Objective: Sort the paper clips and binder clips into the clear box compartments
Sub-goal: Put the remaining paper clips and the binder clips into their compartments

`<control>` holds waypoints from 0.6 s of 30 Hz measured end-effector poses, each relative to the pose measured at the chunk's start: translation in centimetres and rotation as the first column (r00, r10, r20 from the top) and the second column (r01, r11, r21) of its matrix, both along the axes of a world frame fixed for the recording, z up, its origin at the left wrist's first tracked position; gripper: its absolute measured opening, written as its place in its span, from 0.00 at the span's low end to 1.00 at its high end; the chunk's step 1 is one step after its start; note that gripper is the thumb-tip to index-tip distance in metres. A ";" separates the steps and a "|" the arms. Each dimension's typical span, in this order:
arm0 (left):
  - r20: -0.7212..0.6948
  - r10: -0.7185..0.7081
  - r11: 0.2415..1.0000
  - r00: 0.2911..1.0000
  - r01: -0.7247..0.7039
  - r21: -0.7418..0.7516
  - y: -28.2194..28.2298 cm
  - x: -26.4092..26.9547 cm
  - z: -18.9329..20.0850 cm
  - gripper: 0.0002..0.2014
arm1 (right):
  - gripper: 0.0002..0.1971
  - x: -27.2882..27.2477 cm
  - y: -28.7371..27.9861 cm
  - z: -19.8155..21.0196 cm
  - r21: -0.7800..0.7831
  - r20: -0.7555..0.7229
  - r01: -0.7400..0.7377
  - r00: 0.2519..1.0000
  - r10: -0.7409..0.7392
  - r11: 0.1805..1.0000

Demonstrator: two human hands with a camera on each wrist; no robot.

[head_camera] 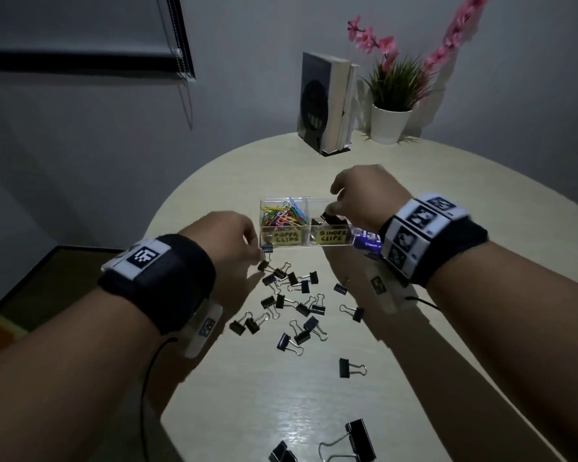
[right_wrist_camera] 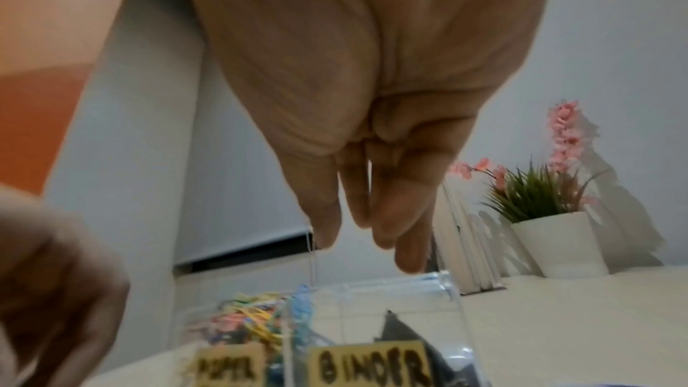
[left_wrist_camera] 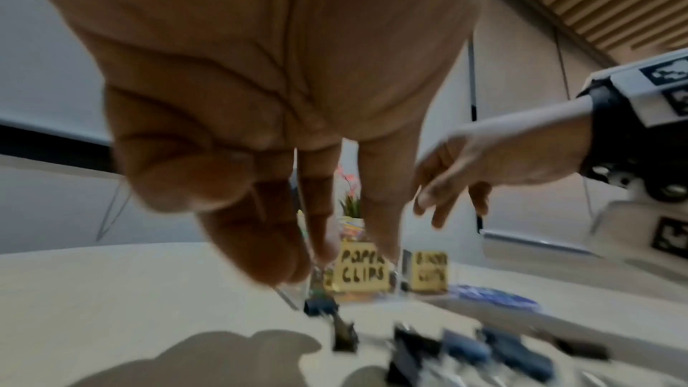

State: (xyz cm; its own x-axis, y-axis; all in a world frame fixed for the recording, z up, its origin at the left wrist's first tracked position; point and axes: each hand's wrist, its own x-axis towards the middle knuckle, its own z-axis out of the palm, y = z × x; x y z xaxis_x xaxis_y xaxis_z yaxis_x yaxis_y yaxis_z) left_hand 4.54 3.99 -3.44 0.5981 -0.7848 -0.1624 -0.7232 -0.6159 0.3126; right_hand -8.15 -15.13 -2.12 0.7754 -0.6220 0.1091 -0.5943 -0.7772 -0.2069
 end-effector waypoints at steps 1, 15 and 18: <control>0.017 -0.024 0.995 1.000 0.022 0.100 0.8 -0.6 -0.2 0.18 | 0.16 -1.0 0.8 0.2 0.000 0.057 -0.009 0.998 0.009 1.000; 0.029 -0.215 0.943 0.976 0.200 0.265 3.2 -6.7 -2.9 0.25 | 0.34 -5.3 11.0 -3.8 0.311 -0.388 -0.035 0.908 0.160 0.950; 0.014 -0.249 0.941 0.968 0.238 0.241 2.9 -6.7 -3.0 0.18 | 0.20 -5.5 11.4 -3.8 0.332 -0.347 -0.098 0.912 0.218 0.938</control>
